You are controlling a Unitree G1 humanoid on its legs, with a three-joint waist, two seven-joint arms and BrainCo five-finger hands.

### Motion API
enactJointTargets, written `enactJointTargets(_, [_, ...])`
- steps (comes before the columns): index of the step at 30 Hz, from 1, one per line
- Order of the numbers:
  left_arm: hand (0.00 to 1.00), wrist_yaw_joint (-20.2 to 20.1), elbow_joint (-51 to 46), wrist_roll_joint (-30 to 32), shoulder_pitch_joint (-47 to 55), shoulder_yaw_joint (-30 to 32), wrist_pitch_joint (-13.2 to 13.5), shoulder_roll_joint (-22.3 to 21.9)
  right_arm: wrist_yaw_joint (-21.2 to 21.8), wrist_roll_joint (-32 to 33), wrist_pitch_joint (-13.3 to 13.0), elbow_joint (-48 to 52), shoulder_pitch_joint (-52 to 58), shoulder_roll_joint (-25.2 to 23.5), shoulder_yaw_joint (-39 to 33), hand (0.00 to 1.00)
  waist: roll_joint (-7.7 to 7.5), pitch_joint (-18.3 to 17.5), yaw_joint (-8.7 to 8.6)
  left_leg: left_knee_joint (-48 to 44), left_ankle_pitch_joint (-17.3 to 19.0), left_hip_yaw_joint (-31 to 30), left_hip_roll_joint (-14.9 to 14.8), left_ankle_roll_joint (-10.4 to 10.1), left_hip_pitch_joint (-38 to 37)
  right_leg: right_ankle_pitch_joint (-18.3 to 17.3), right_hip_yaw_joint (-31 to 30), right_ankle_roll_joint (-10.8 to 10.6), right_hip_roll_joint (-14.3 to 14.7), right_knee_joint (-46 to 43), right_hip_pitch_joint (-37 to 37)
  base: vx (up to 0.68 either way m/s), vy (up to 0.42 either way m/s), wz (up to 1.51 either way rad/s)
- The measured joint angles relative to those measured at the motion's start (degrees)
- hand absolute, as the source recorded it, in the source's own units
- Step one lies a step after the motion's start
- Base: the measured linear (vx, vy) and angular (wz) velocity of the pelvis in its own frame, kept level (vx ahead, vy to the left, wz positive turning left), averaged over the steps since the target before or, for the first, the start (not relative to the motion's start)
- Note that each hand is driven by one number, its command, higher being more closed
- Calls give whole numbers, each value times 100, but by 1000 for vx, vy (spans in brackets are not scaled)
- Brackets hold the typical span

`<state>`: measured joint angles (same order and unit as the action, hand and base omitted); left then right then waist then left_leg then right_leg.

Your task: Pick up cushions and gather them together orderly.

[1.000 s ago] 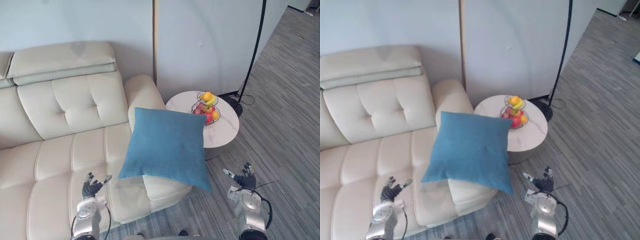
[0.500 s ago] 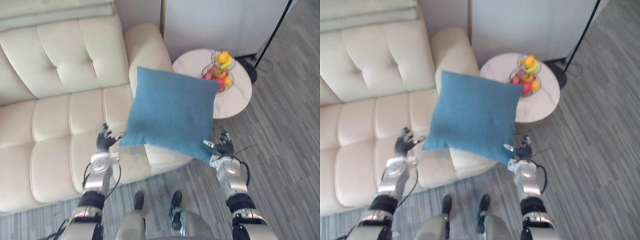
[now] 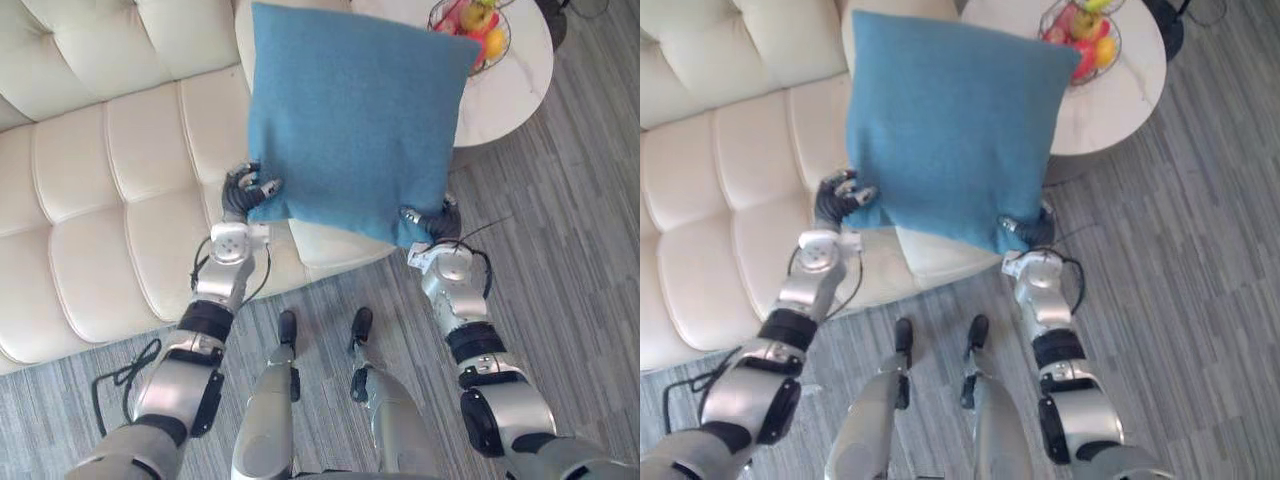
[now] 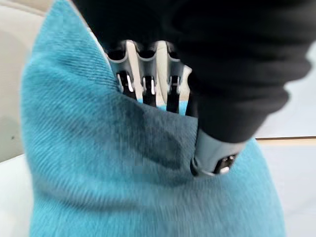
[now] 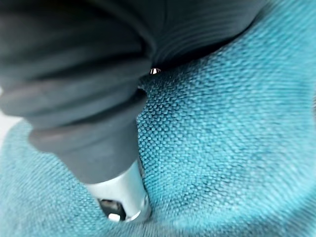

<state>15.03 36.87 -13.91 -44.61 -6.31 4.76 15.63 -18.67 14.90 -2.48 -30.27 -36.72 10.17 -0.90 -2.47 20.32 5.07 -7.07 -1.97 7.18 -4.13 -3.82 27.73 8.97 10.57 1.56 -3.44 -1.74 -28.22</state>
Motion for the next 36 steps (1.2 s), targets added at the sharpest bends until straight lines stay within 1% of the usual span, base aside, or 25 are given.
enactJointTargets(1, [100,3,-9,-62,-41,-4,2,42,1,103,-38,54,-4,6,96,100,1,0,-3,-5,-5,6,-4,-4,0,42,-6,-37,4,10,0,12,-7,-3])
enactJointTargets(4, [100,50,-110,-188,-46,-45,9,58,5,157,-47,133,16,1,179,100,1,0,-2,-9,-8,9,-6,-6,-3,57,-12,-16,8,11,3,6,-3,-1])
enactJointTargets(5, [100,94,-242,-303,-30,-69,56,52,17,268,-55,391,134,-20,189,100,1,0,-1,-4,-15,7,-5,-4,-17,78,-12,12,9,17,19,0,0,0])
enactJointTargets(8, [100,118,-548,-324,127,-88,114,8,19,321,-94,740,379,-69,244,100,3,2,-2,21,-17,4,-5,-7,-120,93,-10,35,14,44,128,26,-4,0])
enactJointTargets(11, [100,196,-1129,-325,672,-96,194,-129,27,323,-131,1183,973,-190,398,100,8,1,3,185,-24,-5,-4,-30,-498,61,3,30,33,146,488,72,-1,3])
enactJointTargets(12, [100,233,-1430,-323,1001,-116,232,-225,31,320,-155,1427,1306,-291,399,100,19,-5,4,306,-17,-32,4,-19,-668,8,33,6,36,190,646,51,1,7])
enactJointTargets(14, [100,241,-1644,-320,1291,-121,234,-351,47,314,-163,1658,1636,-366,406,100,30,-13,6,414,-33,-91,16,-38,-821,-31,81,22,41,212,789,68,4,16])
enactJointTargets(18, [100,238,-2278,-319,2189,-274,236,-653,204,224,-176,2252,2594,-488,433,100,63,-58,-21,769,-121,-327,26,-91,-1395,-190,315,25,63,282,1325,87,14,27])
enactJointTargets(20, [100,217,-2514,-319,2656,-303,239,-756,311,62,-197,2481,3020,-535,457,100,99,-317,-47,951,-187,-447,39,-111,-1516,-235,404,5,76,356,1446,140,27,28])
enactJointTargets(21, [100,188,-2673,-320,3021,-336,240,-817,415,-73,-208,2640,3331,-550,484,100,169,-511,-72,1105,-257,-521,43,-83,-1657,-274,476,-30,84,391,1583,150,24,23])
enactJointTargets(23, [100,127,-2764,-336,3275,-351,241,-829,489,-169,-212,2756,3533,-551,538,100,223,-554,-87,1161,-285,-602,63,-54,-1823,-333,542,-52,81,393,1792,125,22,26])
enactJointTargets(25, [100,49,-3050,-445,3849,-359,241,-967,570,-355,-220,3066,4000,-569,576,100,352,-848,-167,1292,-304,-779,74,-34,-2016,-519,766,-100,64,339,2012,125,20,49])
enactJointTargets(26, [100,23,-3137,-468,3984,-360,241,-999,609,-387,-221,3128,4086,-568,576,100,370,-885,-168,1293,-302,-815,82,-34,-2086,-586,798,-112,53,276,2055,148,11,44])
enactJointTargets(27, [100,-39,-3311,-495,4260,-359,242,-1035,700,-446,-238,3199,4209,-571,583,100,389,-988,-165,1292,-297,-856,87,-33,-2189,-729,829,-134,19,94,2087,102,8,25])
enactJointTargets(28, [100,-70,-3388,-506,4365,-358,242,-1036,736,-515,-246,3200,4230,-572,584,100,393,-993,-161,1292,-296,-880,91,-33,-2238,-806,844,-125,5,4,2138,107,10,28])
enactJointTargets(30, [100,-154,-3631,-534,4735,-344,243,-1039,816,-639,-251,3201,4319,-581,625,100,400,-1124,-132,1292,-271,-956,89,-51,-2411,-1018,931,-148,-39,-264,2222,84,3,26])
enactJointTargets(32, [100,-194,-3812,-534,5057,-303,259,-1050,939,-758,-257,3219,4429,-633,663,100,421,-1209,-121,1294,-189,-964,81,-59,-2519,-1138,939,-137,-32,-362,2341,19,0,11])
enactJointTargets(36, [100,-372,-3851,-534,5519,-287,335,-1098,1028,-810,-276,3256,4773,-677,769,100,469,-1577,-130,1294,-103,-964,28,-59,-2610,-1253,942,-165,15,-406,2427,40,-19,2])
